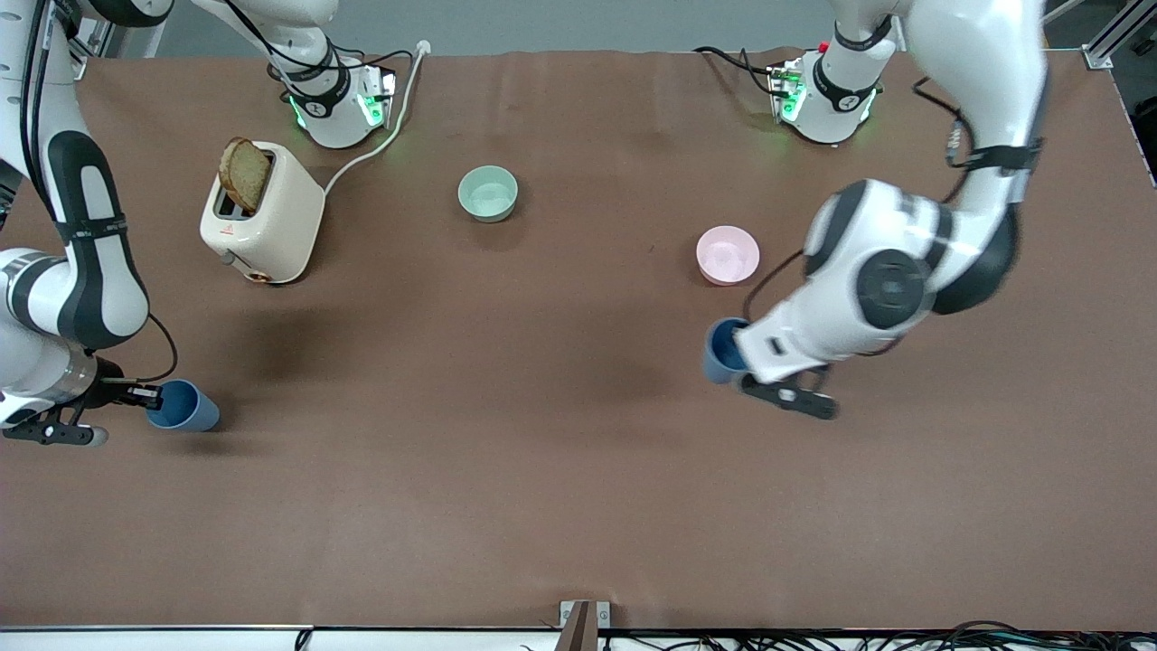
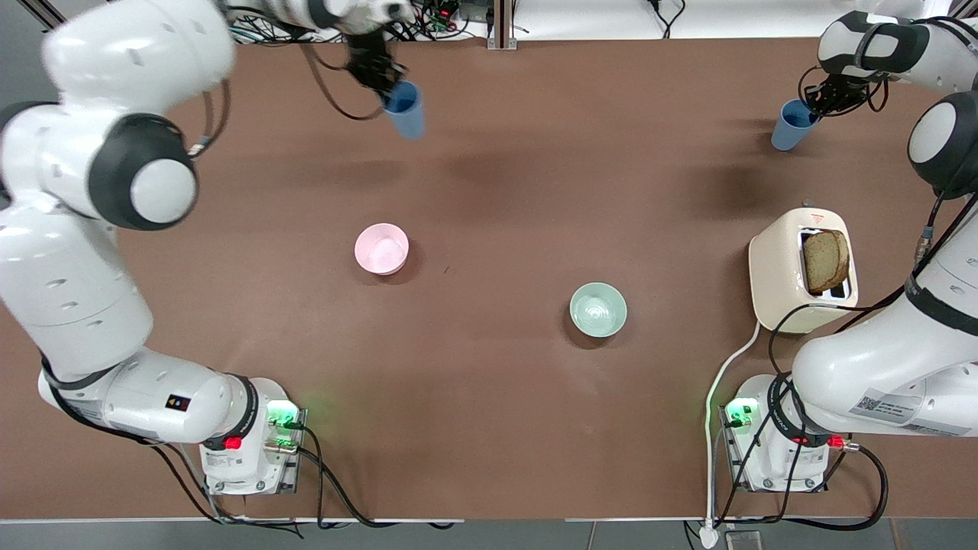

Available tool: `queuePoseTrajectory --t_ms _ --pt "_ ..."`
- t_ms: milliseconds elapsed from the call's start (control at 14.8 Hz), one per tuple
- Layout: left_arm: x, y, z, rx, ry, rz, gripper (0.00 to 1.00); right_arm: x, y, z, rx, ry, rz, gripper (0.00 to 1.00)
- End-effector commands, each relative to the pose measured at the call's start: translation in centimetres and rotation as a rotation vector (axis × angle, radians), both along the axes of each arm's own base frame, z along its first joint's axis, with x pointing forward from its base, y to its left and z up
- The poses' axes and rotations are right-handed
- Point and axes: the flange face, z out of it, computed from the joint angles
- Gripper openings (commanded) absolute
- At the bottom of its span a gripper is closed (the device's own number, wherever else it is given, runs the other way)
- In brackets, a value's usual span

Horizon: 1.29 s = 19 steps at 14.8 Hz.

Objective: Stack blue cups with both arms
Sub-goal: 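Set the blue cup mid-table with the left gripper while the right gripper lifts its cup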

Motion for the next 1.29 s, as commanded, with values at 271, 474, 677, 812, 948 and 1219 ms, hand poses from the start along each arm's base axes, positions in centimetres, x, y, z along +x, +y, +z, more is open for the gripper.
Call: queuePoseTrajectory --t_ms 271,474,677,812,948,1219 --pt "-2.6 -12.4 -4.2 -0.025 -0.035 -0.171 0.0 -0.1 4.5 9.2 0.017 0.021 -0.032 0.01" --pt "-4.9 -16.0 -7.2 -0.025 -0.03 -0.218 0.0 -0.9 6.8 14.2 0.022 0.007 -0.039 0.01" --pt "-6.8 -18.1 -9.6 -0.001 -0.012 -0.256 0.0 -2.9 8.8 20.3 0.029 -0.001 -0.014 0.01" --pt "-7.0 -18.1 -11.3 0.017 0.004 -0.263 0.01 -4.7 9.6 23.8 0.037 0.002 -0.006 0.01" --pt "-7.4 -18.5 -12.6 0.027 0.002 -0.278 0.02 -6.6 10.7 27.0 0.054 0.013 0.005 0.01" --pt "-7.3 -18.6 -9.9 0.022 -0.026 -0.259 1.0 -9.4 11.5 30.7 0.092 0.026 0.009 0.01"
